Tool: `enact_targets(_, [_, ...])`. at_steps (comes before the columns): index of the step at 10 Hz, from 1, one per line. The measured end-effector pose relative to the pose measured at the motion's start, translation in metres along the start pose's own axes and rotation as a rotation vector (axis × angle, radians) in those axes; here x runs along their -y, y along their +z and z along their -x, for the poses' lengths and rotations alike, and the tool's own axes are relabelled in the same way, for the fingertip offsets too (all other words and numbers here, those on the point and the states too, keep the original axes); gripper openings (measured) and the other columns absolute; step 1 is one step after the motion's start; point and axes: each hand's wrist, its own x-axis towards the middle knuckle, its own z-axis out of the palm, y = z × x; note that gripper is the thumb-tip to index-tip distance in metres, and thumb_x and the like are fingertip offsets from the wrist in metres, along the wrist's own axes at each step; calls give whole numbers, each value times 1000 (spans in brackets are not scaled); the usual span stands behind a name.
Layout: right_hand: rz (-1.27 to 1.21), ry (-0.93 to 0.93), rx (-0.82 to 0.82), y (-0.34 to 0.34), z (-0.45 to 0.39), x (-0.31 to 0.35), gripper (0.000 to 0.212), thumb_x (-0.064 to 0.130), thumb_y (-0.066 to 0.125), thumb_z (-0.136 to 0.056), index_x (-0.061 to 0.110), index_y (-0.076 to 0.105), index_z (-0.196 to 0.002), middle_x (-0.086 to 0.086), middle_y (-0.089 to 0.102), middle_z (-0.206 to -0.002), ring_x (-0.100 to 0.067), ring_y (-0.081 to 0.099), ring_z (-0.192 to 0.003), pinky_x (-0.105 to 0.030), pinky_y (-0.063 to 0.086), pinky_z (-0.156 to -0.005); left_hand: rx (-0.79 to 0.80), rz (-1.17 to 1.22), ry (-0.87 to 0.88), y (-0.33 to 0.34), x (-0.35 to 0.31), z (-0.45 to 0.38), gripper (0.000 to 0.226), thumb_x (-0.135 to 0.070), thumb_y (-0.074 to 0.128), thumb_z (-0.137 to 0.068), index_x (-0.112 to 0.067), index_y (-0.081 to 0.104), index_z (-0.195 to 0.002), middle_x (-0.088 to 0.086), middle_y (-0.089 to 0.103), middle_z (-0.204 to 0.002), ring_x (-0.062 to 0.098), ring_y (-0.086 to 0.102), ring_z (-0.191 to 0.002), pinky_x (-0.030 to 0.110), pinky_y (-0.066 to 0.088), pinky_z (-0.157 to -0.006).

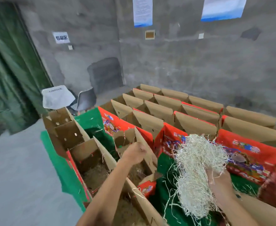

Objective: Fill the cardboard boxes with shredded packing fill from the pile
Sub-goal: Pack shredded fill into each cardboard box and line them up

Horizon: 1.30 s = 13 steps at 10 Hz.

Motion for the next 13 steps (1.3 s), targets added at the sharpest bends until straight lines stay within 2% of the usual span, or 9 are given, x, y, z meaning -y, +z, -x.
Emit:
enact_targets(1, [20,82,42,28,-10,-1,37,18,58,-101,-13,44,-116,-27,62,-90,-17,49,-46,-20,30,-38,25,-206,50,-15,36,-21,28,-16,45,-96,-12,66,-115,8,67,-120,29,62,-115,41,49,-100])
enact_targets(2, [18,55,107,50,-10,-3,38,17,56,-102,-14,47,-122,-16,57,-79,-21,63,-59,-23,42,-37,10,-396,66,-31,60,-35,34,-13,47,-90,-24,70,-114,1,70,-116,24,63,-112,42,46,-103])
enact_targets(3, [32,28,149,72,-6,3,15,17,55,-102,2,50,-103,-1,49,-97,-29,63,-84,-44,50,-82,6,-485,59,-47,82,-42,41,-5,45,-88,-31,73,-104,-11,69,-102,16,63,-107,40,36,-109])
enact_targets(5, [-36,59,212,110,-11,9,40,8,49,-103,-8,36,-137,-4,57,-97,-7,53,-81,-28,44,-78,56,-598,108,-64,109,-41,44,-6,48,-81,-35,76,-98,-19,67,-117,9,56,-117,38,30,-114])
enact_targets(8, [-191,62,255,126,-7,15,70,18,57,-102,-1,15,-155,-19,40,-151,-22,45,-117,-36,34,-105,-1,-673,-8,-70,120,-31,34,-23,46,-86,-31,77,-97,-12,72,-102,15,62,-105,49,26,-117])
enact_targets(10, [-289,102,252,110,2,18,76,21,56,-102,4,8,-157,-17,41,-152,-26,47,-129,-37,33,-109,-102,-392,147,-55,81,-16,37,-10,44,-91,-26,73,-108,-6,72,-112,17,64,-111,44,38,-112])
enact_targets(11, [-376,85,172,86,2,18,70,18,56,-101,3,15,-155,-15,45,-149,-19,55,-118,-33,34,-107,-41,146,342,-20,7,6,32,-48,54,-97,-30,62,-122,-19,66,-114,-3,63,-103,26,52,-90])
enact_targets(12, [-526,142,97,47,3,28,62,31,59,-100,8,28,-148,-18,42,-150,-31,53,-126,-39,42,-104,77,366,354,22,-74,25,71,-88,55,-71,-48,44,-130,-25,66,-104,-9,64,-94,20,54,-79])
enact_targets(13, [-748,297,-226,-1,-9,21,48,40,50,-104,-2,42,-126,-30,48,-139,-41,56,-108,-28,46,-94,140,448,342,62,-136,34,108,-89,66,-59,-32,33,-144,-22,64,-119,-4,60,-106,23,49,-93])
